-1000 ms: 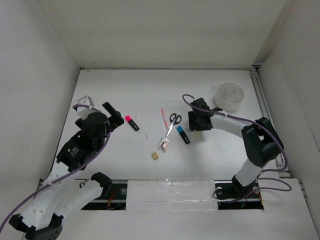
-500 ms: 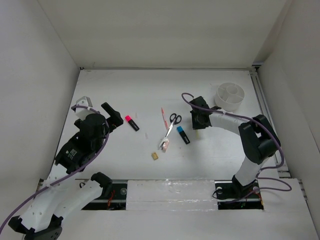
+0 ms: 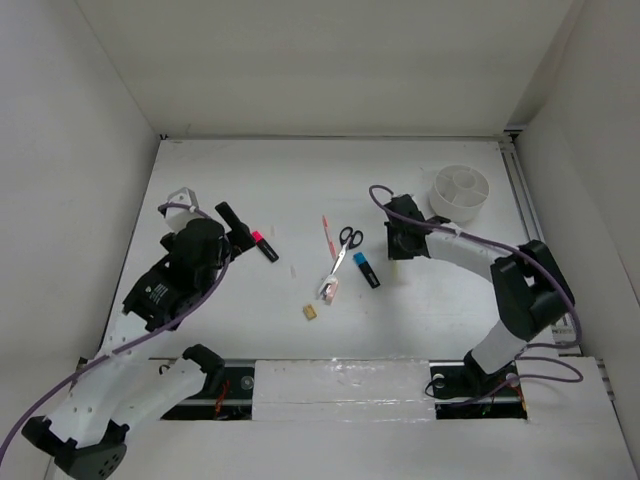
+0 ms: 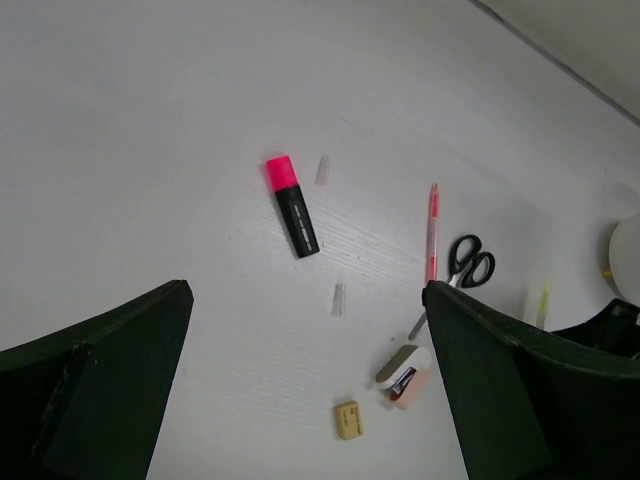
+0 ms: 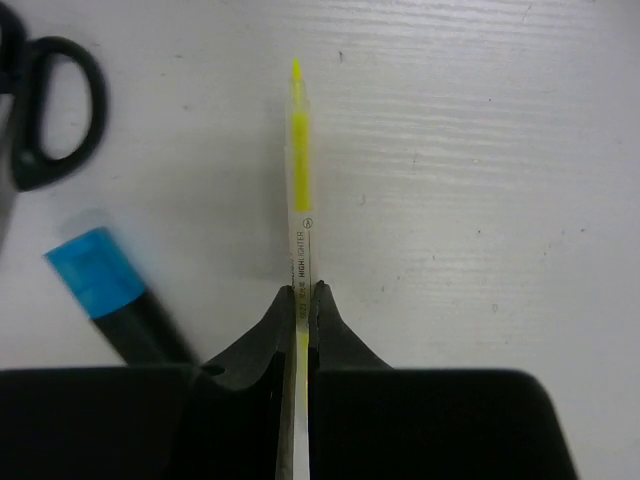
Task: Sort the stationery into containers
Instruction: Pick up the pen from the center of the board, then close the pen cap on the pen.
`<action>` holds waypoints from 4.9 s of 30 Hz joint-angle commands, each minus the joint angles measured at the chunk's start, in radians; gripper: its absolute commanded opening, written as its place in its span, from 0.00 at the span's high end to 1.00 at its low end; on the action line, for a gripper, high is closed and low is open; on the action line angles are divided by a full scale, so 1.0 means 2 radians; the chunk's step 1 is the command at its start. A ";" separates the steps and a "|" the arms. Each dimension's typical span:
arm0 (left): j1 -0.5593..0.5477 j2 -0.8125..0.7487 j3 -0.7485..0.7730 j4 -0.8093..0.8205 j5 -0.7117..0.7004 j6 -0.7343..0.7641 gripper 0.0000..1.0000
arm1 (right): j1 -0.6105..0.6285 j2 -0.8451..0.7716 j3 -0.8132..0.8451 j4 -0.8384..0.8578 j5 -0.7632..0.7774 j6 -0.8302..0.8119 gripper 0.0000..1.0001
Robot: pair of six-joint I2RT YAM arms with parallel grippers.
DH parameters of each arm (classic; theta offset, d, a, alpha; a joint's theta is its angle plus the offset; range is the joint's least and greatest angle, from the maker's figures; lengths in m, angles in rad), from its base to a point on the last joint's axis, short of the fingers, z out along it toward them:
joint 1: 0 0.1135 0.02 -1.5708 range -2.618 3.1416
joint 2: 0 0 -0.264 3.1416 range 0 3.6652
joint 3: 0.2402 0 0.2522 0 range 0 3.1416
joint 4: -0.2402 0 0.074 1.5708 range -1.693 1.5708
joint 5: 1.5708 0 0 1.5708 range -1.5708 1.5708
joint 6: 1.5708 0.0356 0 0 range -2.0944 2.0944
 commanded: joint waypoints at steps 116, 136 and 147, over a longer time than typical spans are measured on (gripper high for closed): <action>-0.063 0.058 -0.118 0.455 0.256 0.049 1.00 | 0.221 -0.280 -0.192 0.454 -0.218 0.168 1.00; -0.063 0.053 -0.128 0.450 0.262 0.035 1.00 | 0.221 -0.261 -0.173 0.454 -0.181 0.163 1.00; -0.063 0.053 -0.133 0.456 0.266 0.030 1.00 | 0.221 -0.256 -0.164 0.454 -0.181 0.163 1.00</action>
